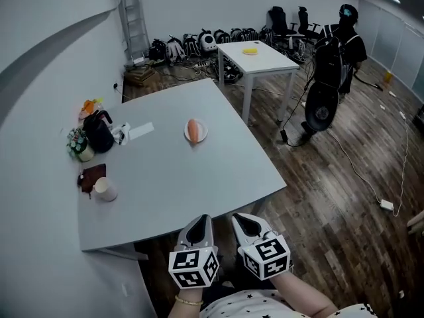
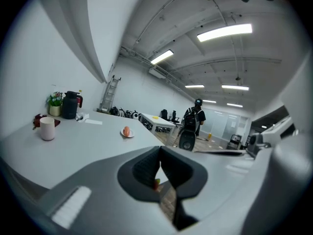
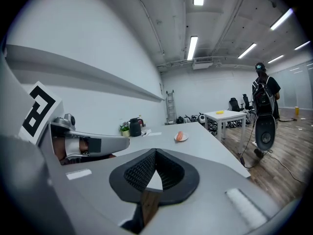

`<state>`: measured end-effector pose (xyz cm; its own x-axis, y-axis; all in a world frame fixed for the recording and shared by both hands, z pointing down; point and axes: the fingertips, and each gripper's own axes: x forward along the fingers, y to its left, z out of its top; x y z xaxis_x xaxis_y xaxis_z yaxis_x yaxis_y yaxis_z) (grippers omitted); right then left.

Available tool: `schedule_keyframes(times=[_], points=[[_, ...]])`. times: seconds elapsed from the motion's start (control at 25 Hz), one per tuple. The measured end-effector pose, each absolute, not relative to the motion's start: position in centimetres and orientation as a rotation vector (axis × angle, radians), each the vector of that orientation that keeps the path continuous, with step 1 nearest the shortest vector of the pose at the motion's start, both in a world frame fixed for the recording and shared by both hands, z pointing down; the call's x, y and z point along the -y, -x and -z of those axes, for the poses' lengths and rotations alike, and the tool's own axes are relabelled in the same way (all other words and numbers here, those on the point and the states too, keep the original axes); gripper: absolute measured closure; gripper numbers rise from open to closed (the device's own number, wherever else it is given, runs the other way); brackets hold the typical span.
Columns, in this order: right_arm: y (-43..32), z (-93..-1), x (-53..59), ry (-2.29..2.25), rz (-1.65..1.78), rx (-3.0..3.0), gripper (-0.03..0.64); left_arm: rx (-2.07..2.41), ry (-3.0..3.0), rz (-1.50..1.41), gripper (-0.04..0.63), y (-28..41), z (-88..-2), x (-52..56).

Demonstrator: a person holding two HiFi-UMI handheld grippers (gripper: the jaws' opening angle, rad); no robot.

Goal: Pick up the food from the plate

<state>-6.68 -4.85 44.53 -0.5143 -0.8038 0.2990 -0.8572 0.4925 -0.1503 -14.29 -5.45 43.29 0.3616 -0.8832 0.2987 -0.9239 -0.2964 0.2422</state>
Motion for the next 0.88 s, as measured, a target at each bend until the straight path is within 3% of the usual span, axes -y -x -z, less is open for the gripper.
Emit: schedule_keyframes(times=[0.88], points=[[5.0,-46.7,39.8,-1.169,-0.376,2.592,0.617,1.731,-2.006,-0.197,0.586,14.8,-49.3,38.3]])
